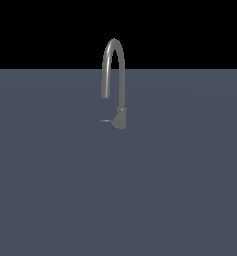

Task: Turn on the faucet by rotating a designated handle.

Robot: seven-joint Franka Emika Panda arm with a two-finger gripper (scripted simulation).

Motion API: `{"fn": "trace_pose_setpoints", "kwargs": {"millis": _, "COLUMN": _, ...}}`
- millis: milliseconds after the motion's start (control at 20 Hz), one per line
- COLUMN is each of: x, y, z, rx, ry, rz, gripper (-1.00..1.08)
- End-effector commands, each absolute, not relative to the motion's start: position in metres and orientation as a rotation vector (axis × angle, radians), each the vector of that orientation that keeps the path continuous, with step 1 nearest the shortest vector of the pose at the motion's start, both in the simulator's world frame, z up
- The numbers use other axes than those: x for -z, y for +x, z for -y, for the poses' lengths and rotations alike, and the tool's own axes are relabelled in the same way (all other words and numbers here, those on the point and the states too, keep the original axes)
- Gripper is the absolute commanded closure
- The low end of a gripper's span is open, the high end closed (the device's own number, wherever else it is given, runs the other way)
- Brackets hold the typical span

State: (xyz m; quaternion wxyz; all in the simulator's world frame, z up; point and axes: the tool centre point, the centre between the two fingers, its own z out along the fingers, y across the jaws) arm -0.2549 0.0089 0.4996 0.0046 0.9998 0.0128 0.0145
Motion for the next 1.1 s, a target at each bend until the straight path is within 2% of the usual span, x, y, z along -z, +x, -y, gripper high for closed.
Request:
{"fn": "trace_pose_setpoints", "kwargs": {"millis": 0, "x": -0.500, "y": -0.255, "z": -0.009, "rx": -0.045, "ry": 3.132, "rz": -0.040, "gripper": 1.08}}
{"fn": "trace_pose_setpoints", "kwargs": {"millis": 450, "x": -0.489, "y": -0.240, "z": -0.014, "rx": -0.030, "ry": 3.057, "rz": -0.153, "gripper": 1.08}}
{"fn": "trace_pose_setpoints", "kwargs": {"millis": 1050, "x": -0.444, "y": -0.183, "z": -0.036, "rx": 0.026, "ry": 2.723, "rz": -0.555, "gripper": 1.08}}
